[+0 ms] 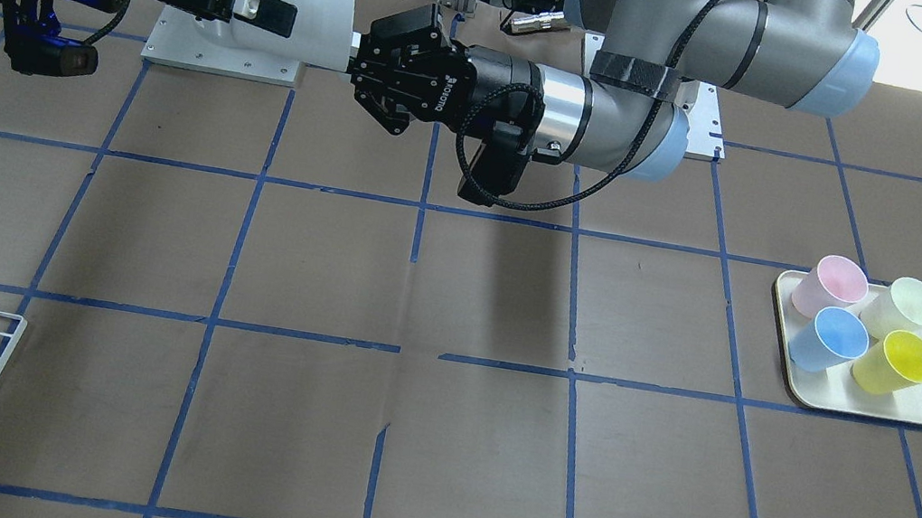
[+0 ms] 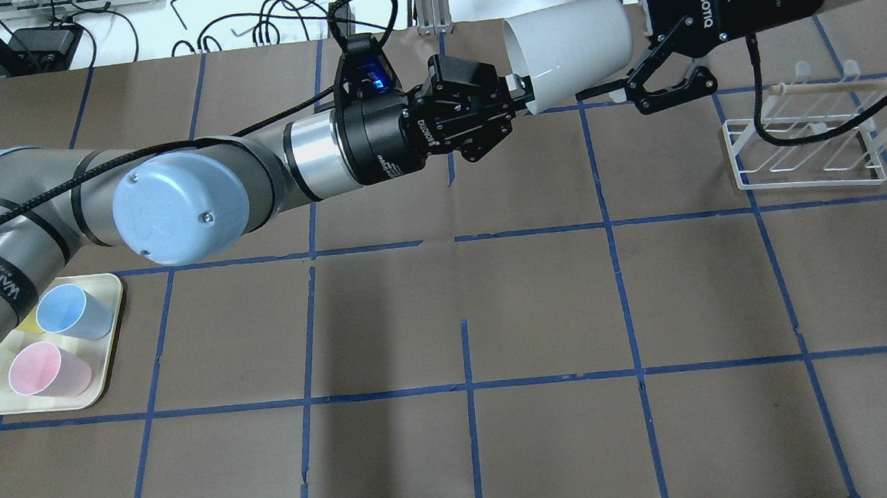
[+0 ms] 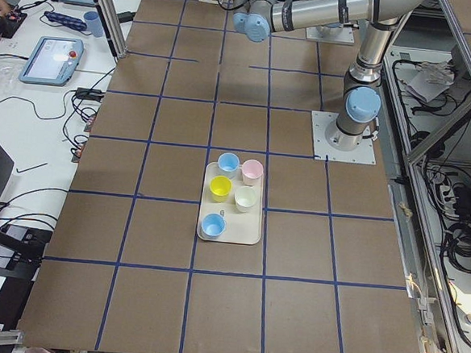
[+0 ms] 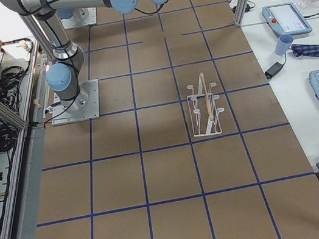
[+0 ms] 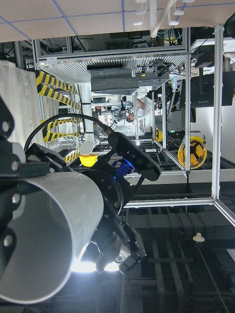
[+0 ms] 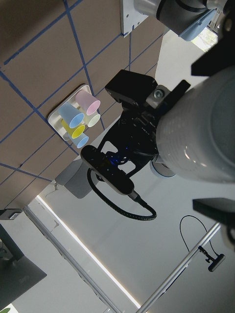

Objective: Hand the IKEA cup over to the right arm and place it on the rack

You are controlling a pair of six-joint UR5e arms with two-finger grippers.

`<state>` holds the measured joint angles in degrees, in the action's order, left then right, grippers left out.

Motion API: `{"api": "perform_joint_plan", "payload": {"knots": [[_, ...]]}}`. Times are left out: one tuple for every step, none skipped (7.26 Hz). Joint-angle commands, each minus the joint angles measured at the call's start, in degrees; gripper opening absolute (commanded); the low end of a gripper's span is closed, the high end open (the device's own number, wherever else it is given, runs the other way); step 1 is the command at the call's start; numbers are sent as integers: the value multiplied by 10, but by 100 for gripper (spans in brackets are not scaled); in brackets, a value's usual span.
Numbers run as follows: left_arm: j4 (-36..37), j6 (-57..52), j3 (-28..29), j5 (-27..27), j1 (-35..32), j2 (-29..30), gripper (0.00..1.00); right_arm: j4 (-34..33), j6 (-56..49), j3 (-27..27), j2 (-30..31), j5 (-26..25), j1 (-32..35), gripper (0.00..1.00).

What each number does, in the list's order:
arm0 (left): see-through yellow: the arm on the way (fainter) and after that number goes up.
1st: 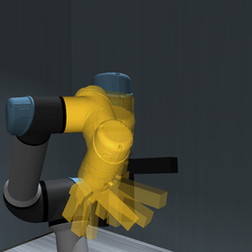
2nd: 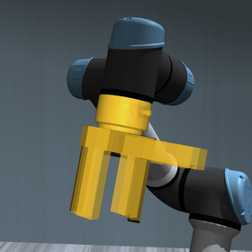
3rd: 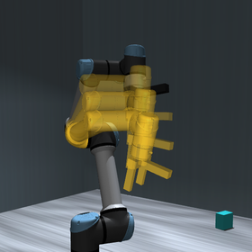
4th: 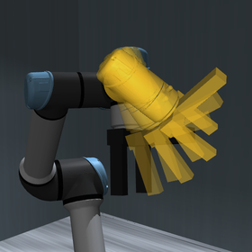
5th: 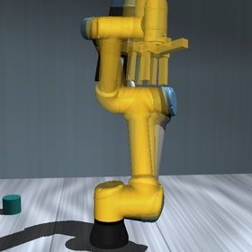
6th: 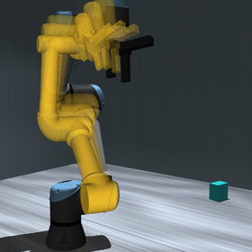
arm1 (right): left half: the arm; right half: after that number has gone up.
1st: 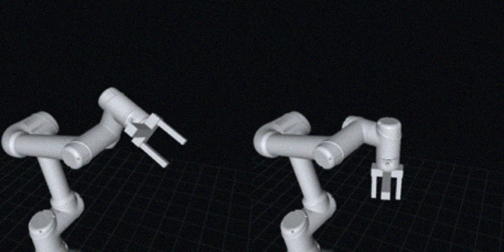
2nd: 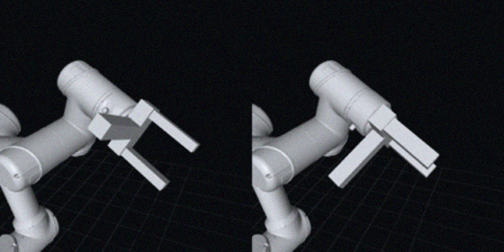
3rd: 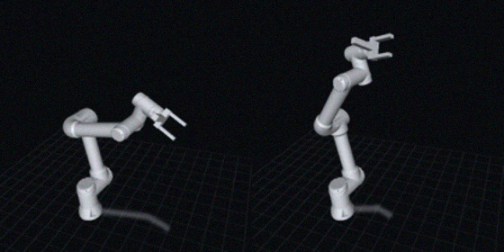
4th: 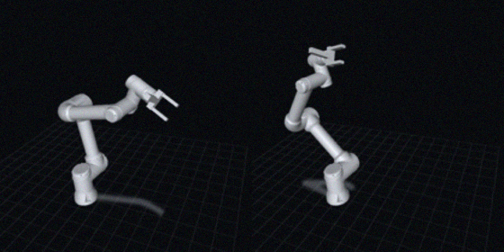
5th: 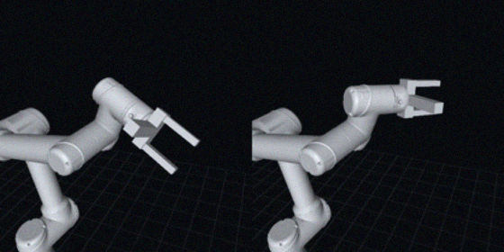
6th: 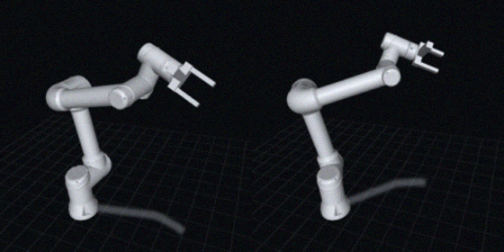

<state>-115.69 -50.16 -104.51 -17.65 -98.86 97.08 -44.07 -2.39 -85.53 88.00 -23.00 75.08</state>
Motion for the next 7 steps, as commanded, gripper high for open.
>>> {"api": "perform_joint_plan", "payload": {"knots": [[0,1,1,1,0,1,1,-1,-2,1,1,0,-1,60],[-1,4,1,1,0,2,67,1,-2,2,1,0,-2,57],[-1,5,5,1,0,-3,81,1,-1,4,1,-1,-3,55],[-2,16,9,1,0,-4,81,1,0,6,1,-2,-5,52],[-2,22,9,3,3,-5,83,0,1,7,0,-1,-6,52],[0,37,8,7,13,-6,89,-1,2,10,-1,-1,-9,52],[0,44,6,10,29,-8,90,-5,2,11,-1,-2,-16,51]]}}
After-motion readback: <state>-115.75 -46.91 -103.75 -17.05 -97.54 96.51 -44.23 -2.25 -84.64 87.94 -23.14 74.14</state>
